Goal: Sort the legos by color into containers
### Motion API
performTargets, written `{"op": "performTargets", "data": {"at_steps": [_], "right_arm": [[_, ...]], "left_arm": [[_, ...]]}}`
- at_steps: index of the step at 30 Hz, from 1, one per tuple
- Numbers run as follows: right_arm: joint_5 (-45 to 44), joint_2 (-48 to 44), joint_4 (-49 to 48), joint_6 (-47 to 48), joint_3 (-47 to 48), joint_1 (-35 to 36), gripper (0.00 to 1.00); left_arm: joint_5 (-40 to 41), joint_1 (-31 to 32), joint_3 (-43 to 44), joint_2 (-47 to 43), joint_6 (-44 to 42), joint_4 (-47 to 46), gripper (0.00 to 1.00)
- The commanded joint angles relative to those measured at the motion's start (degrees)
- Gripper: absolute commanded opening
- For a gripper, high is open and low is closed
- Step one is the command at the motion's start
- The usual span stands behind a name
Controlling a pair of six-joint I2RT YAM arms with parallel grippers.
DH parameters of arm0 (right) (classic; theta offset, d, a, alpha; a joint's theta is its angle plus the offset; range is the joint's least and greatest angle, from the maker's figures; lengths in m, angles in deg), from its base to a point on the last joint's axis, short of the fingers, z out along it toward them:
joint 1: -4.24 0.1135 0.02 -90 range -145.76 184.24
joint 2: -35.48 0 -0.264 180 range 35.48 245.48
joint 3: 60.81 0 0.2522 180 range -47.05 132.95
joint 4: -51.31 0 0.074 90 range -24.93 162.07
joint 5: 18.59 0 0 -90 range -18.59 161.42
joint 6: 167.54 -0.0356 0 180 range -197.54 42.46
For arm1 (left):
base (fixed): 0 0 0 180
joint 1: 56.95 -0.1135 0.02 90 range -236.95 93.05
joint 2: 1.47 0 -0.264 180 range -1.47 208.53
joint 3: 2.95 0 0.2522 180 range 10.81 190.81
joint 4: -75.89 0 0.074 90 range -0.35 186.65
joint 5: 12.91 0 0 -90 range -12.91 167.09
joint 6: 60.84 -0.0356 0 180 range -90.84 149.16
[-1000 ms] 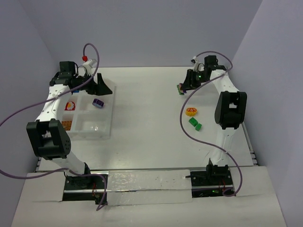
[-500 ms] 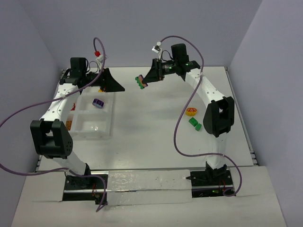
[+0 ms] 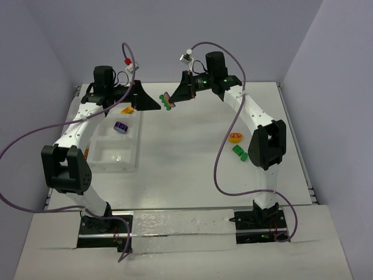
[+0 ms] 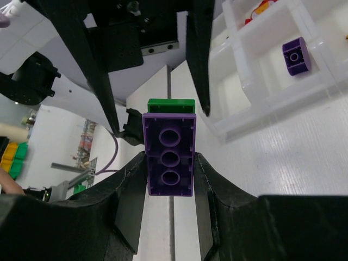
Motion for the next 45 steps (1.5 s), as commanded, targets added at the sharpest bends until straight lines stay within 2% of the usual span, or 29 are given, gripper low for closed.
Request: {"op": "performTargets", "data": {"at_steps": [1, 8, 14, 20, 23, 27, 32, 38, 40, 42, 43, 45], "right_arm": [[3.2, -1.5, -5.2, -3.0, 2.7, 0.8, 0.00], [3.7, -2.0, -5.9, -3.7, 1.6, 1.1, 0.00], [4.2, -1.8, -6.0, -3.9, 1.7, 1.5, 0.00], [3.7, -1.4, -6.0, -3.9, 1.7, 1.4, 0.00], [3.6, -1.3, -6.0, -3.9, 2.0, 1.5, 0.00], [3.4, -1.1, -6.3, -4.4, 2.1, 1.1, 0.00], [3.8, -1.5, -7.1, -5.2, 1.7, -0.5, 0.00], [3.9, -3.2, -6.4, -4.9, -1.2, -2.5, 0.00], [3.3, -3.7, -5.0, -2.6, -1.7, -2.7, 0.00], [0.0, -3.8, 3.4, 4.9, -0.6, -2.9, 0.00], [-1.6, -3.7, 8.5, 8.2, 0.3, -2.9, 0.00], [-5.4, -3.6, 13.2, 13.4, 0.8, -2.7, 0.00]], "left_arm": [[1.5, 1.6, 3.9, 1.7, -0.6, -1.7, 0.86], [1.7, 2.4, 5.4, 2.4, 0.1, -2.8, 0.83], [0.0, 2.6, 3.7, 2.5, 5.9, -9.1, 0.73], [-2.8, 2.7, 2.9, 2.6, 10.8, -14.7, 0.49], [-4.6, 2.7, 2.1, 2.5, 12.3, -16.1, 0.24], [-5.2, 2.6, 0.9, 1.8, 11.7, -15.0, 0.00], [-5.4, 1.9, -1.3, -0.6, 4.9, -6.1, 0.00], [-2.4, -1.6, -4.7, -3.6, -12.6, 9.8, 0.00], [-0.5, -2.8, -4.3, -3.9, -22.3, 20.2, 0.00], [6.6, -5.0, -4.3, -5.2, -33.6, 28.8, 0.00], [10.8, -5.9, -5.3, -6.2, -35.6, 31.5, 0.00], [18.8, -8.7, -9.2, -9.7, -36.9, 30.0, 0.00]]}}
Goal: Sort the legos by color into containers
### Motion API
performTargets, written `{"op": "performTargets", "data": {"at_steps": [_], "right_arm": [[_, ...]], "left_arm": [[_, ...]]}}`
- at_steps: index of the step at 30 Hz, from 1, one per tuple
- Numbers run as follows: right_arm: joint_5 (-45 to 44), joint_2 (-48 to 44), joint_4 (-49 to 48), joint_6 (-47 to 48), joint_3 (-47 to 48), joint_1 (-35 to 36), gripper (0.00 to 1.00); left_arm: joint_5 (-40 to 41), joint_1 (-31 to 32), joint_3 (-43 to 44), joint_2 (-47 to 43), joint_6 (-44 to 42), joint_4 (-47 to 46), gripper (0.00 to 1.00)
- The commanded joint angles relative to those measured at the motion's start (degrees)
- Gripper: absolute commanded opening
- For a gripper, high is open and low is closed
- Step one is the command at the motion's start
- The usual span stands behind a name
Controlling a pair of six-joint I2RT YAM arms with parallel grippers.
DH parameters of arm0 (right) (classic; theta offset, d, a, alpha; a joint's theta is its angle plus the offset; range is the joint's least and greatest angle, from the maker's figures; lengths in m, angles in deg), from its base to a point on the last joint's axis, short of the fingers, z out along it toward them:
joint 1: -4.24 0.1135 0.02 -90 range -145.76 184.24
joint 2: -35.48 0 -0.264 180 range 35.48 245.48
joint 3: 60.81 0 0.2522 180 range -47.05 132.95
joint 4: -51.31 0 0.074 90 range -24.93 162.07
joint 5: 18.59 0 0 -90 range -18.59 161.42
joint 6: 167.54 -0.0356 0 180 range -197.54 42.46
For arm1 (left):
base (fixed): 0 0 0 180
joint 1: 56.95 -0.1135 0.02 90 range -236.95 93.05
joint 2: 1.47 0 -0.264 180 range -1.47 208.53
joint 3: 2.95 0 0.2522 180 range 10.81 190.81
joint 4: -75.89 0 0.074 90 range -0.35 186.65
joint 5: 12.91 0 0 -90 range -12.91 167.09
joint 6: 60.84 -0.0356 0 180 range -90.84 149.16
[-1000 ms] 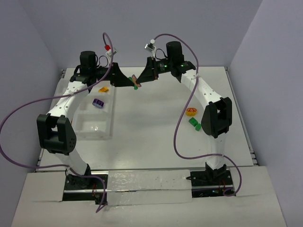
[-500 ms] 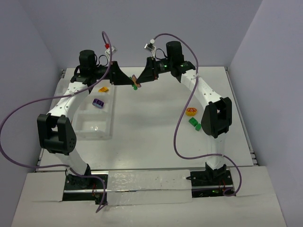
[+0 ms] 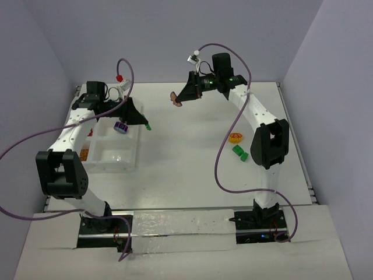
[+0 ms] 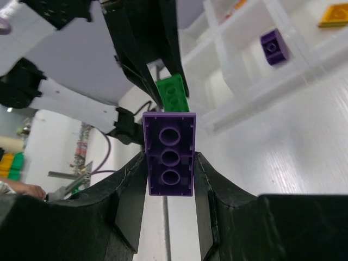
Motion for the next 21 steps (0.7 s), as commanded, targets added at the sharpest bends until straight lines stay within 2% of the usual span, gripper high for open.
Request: {"op": "performTargets", "data": {"at_steps": [1, 4, 9, 17, 20, 21], "right_arm": [[-7.6, -3.7, 12.8, 13.3, 2.0, 0.3, 0.00], [-13.0, -4.4, 15.2, 16.3, 1.4, 0.5, 0.00], [-18.0, -4.6, 16.7, 19.3, 1.6, 1.1, 0.00], [-21.1, -4.3, 19.5, 23.2, 2.3, 3.9, 0.00], [-21.9, -4.4, 21.2, 25.4, 2.8, 5.0, 0.00], [-22.2, -4.5, 21.5, 26.1, 2.9, 5.3, 0.00]], "left_arm": [[19.0, -6.1, -7.1, -10.1, -15.2, 8.8, 0.00], [31.0, -8.9, -16.8, -18.1, -19.4, 5.8, 0.00], [42.6, -9.4, -25.5, -26.8, -21.3, -0.3, 0.00], [54.5, -9.4, -32.3, -26.2, -19.2, -9.2, 0.08], [54.9, -9.4, -32.4, -25.3, -19.4, -9.4, 0.18], [54.0, -9.4, -32.2, -25.1, -19.7, -8.9, 0.28]]}}
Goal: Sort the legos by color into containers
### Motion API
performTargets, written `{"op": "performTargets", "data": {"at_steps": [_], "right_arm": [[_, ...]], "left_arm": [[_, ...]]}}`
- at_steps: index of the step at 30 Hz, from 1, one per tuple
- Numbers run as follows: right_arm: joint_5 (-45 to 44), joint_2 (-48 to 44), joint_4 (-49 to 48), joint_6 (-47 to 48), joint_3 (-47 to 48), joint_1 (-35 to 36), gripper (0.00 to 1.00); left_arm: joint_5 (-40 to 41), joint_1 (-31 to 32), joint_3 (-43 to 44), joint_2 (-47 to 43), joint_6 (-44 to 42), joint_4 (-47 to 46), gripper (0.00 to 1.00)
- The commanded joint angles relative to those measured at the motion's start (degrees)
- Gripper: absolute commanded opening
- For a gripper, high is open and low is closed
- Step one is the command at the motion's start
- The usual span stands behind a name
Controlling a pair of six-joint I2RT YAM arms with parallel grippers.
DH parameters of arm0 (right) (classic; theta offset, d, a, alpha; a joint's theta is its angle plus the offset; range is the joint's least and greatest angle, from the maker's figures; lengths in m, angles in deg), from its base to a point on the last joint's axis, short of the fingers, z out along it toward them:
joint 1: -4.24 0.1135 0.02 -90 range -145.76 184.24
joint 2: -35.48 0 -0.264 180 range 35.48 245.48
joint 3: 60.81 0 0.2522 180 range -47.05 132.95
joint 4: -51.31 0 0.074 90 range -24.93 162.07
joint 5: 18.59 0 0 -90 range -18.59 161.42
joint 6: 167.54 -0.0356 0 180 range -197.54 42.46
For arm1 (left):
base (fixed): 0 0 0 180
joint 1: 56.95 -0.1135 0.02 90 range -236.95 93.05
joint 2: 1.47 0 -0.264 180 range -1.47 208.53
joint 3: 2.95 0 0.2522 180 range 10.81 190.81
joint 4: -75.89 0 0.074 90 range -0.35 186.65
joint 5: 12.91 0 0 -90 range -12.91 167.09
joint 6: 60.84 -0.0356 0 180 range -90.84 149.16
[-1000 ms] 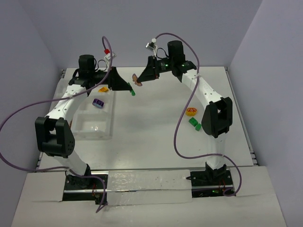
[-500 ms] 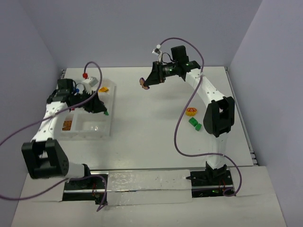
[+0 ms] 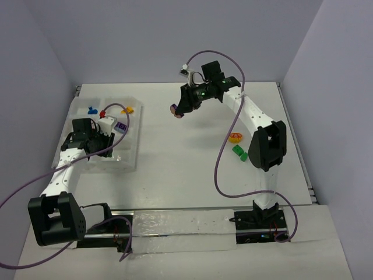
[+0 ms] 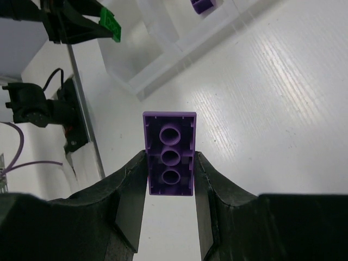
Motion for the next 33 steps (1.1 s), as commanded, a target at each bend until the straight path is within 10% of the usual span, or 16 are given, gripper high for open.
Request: {"op": "performTargets", "data": {"at_steps": [1, 13, 21, 33], "right_arm": [[-2.0, -3.7, 2.9, 4.8, 2.6, 1.7, 0.00], [-1.5, -4.2, 3.1, 7.6, 1.5, 2.9, 0.00], [-10.0, -5.0, -2.1, 10.1, 1.1, 7.4, 0.00], [-20.2, -8.9, -10.4, 13.4, -2.0, 14.1, 0.00]], "left_arm": [[1.6, 0.0, 0.9, 0.0, -1.0, -3.6, 0.37], [-20.8, -1.0, 12.6, -1.2, -1.6, 8.1, 0.72], [-43.1, 2.2, 31.3, 10.2, 29.1, -1.0, 0.74], [-45.8, 8.6, 35.2, 20.7, 46.9, -5.2, 0.81]]}}
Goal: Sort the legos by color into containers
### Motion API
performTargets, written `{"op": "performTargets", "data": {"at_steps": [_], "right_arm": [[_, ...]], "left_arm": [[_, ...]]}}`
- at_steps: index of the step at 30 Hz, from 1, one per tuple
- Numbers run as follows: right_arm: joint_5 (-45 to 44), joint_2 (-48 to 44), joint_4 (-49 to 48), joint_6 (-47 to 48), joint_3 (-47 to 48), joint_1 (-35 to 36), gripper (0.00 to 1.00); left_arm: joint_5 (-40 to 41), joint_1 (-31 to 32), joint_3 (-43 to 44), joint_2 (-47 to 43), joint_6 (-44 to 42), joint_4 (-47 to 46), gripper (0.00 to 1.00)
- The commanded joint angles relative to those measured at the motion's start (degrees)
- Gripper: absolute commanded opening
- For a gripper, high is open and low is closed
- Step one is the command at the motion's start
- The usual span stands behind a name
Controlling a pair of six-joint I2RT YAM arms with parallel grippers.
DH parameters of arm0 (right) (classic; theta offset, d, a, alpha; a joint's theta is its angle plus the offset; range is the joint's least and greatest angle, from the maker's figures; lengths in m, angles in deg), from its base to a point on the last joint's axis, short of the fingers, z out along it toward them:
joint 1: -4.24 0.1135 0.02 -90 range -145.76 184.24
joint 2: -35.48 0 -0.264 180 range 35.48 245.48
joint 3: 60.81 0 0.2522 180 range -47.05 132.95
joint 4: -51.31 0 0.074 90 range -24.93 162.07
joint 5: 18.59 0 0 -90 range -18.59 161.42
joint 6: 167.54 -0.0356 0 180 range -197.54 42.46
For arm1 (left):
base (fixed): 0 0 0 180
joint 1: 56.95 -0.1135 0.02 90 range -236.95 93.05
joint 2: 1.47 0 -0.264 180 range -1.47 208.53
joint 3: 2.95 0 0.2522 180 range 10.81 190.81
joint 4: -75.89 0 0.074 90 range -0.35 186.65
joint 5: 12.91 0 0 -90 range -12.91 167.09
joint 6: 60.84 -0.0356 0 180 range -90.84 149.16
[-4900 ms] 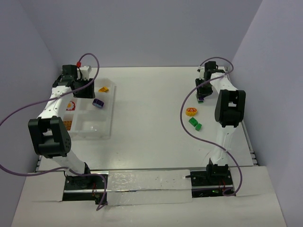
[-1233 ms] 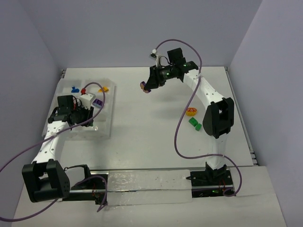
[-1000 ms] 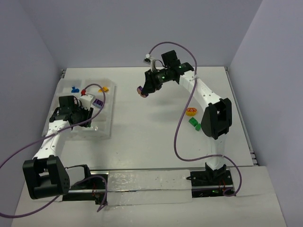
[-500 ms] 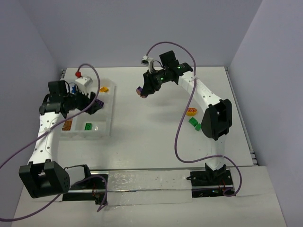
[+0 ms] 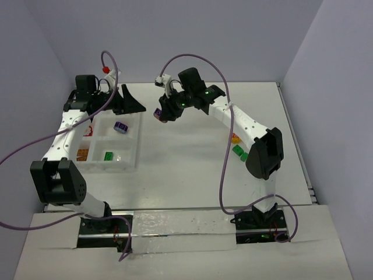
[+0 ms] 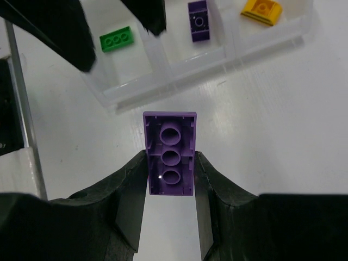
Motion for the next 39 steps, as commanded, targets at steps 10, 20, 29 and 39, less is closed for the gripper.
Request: {"op": "performTargets", "data": {"at_steps": [10, 20, 29, 39], "right_arm": [[-6.2, -4.9, -4.9, 5.7, 0.9, 4.9, 0.00], [-7.6, -5.7, -7.0, 6.4, 0.8, 6.5, 0.00], [-13.9, -5.7, -5.5, 4.6, 0.9, 6.6, 0.56], [-15.3, -12.2, -1.3, -3.9, -12.2, -4.8, 1.00]], "left_arm": [[-3.3, 4.6, 2.2, 2.1, 7.1, -3.4, 0.82], [-4.2, 5.6, 1.4, 3.0, 7.9, -3.9, 0.49], [-4.8, 2.4, 0.8, 2.0, 6.0, -2.9, 0.00], [39.6, -8.5, 0.0, -0.5, -18.5, 8.5, 0.00]]}}
